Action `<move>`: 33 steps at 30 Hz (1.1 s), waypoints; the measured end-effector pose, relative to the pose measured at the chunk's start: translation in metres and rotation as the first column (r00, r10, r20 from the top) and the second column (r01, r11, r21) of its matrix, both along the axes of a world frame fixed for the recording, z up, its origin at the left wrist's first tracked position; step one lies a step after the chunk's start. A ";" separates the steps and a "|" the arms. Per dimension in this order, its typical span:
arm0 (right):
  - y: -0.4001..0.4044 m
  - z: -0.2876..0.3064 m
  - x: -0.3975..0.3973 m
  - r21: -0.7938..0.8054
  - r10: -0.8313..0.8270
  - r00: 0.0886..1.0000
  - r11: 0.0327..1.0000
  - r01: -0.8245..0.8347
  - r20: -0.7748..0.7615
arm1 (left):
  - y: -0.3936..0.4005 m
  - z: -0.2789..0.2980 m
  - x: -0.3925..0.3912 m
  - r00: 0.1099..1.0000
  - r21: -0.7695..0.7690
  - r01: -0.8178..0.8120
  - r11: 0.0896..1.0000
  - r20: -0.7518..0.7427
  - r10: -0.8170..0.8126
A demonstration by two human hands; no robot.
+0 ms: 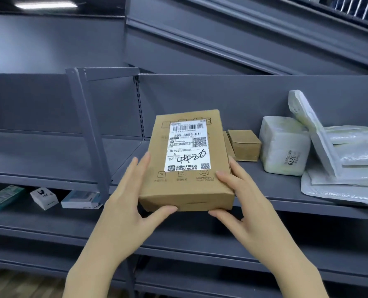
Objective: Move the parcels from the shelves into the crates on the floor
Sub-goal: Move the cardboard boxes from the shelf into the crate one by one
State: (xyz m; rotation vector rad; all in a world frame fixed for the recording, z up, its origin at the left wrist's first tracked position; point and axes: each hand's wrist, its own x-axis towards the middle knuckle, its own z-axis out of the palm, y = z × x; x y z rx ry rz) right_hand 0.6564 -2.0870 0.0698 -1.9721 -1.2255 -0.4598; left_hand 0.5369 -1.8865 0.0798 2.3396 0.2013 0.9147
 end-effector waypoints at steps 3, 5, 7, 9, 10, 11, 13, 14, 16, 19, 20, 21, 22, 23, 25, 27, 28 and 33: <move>0.005 -0.004 0.001 0.042 0.007 0.998 0.999 -0.009 0.066 | 0.004 -0.002 0.002 0.998 0.034 0.061 0.998 -0.029 -0.060; 0.009 -0.007 0.001 0.065 -0.004 0.997 0.998 -0.001 0.078 | 0.004 -0.006 0.003 0.998 0.073 0.055 0.996 0.003 -0.056; 0.012 -0.010 0.003 0.095 -0.020 0.997 0.995 0.012 0.077 | 0.004 -0.008 0.005 0.997 0.109 0.024 0.994 0.072 -0.032; 0.015 -0.012 0.005 0.131 -0.032 0.997 0.991 0.023 0.063 | 0.003 -0.010 0.007 0.987 0.175 -0.036 0.984 0.161 0.007; 0.015 -0.012 0.005 0.145 -0.034 0.998 0.989 0.026 0.053 | 0.002 -0.012 0.008 0.977 0.206 -0.070 0.976 0.210 0.026; 0.016 -0.013 0.006 0.152 -0.035 0.998 0.988 0.028 0.044 | 0.002 -0.014 0.009 0.966 0.226 -0.100 0.969 0.256 0.041; 0.016 -0.012 0.007 0.160 -0.029 0.999 0.987 0.025 0.022 | 0.001 -0.019 0.011 0.946 0.243 -0.135 0.961 0.321 0.051; 0.016 -0.012 0.007 0.163 -0.023 1.000 0.986 0.022 0.006 | 0.001 -0.021 0.013 0.939 0.254 -0.138 0.957 0.340 0.045; 0.017 -0.012 0.008 0.164 -0.018 1.000 0.986 0.021 -0.024 | 0.000 -0.022 0.015 0.930 0.281 -0.131 0.951 0.366 0.020; 0.018 -0.010 0.008 0.165 -0.030 0.999 0.986 0.034 -0.027 | -0.004 -0.021 0.018 0.922 0.295 -0.129 0.947 0.386 0.006; 0.018 -0.008 0.008 0.168 -0.034 0.999 0.985 0.036 -0.015 | -0.005 -0.021 0.019 0.920 0.288 -0.132 0.949 0.391 0.010; 0.018 -0.007 0.009 0.171 -0.037 0.999 0.985 0.036 0.004 | -0.006 -0.021 0.020 0.918 0.282 -0.136 0.950 0.396 0.014; 0.018 -0.006 0.009 0.174 -0.040 0.999 0.984 0.035 0.021 | -0.006 -0.022 0.020 0.916 0.277 -0.140 0.951 0.400 0.018; 0.018 -0.006 0.009 0.172 -0.045 0.998 0.984 0.038 0.033 | -0.006 -0.023 0.021 0.916 0.272 -0.143 0.951 0.402 0.023; 0.020 -0.004 0.010 0.164 -0.053 0.998 0.985 0.045 0.042 | -0.004 -0.025 0.022 0.917 0.265 -0.150 0.952 0.397 0.034; 0.022 -0.003 0.009 0.159 -0.049 0.998 0.986 0.041 0.047 | -0.001 -0.027 0.021 0.920 0.262 -0.151 0.953 0.390 0.039; 0.024 -0.003 0.008 0.157 -0.045 0.998 0.987 0.037 0.049 | 0.001 -0.028 0.020 0.921 0.260 -0.149 0.954 0.388 0.038; 0.033 -0.006 0.003 0.156 -0.050 0.998 0.987 0.042 0.050 | 0.010 -0.032 0.016 0.922 0.244 -0.135 0.960 0.385 0.032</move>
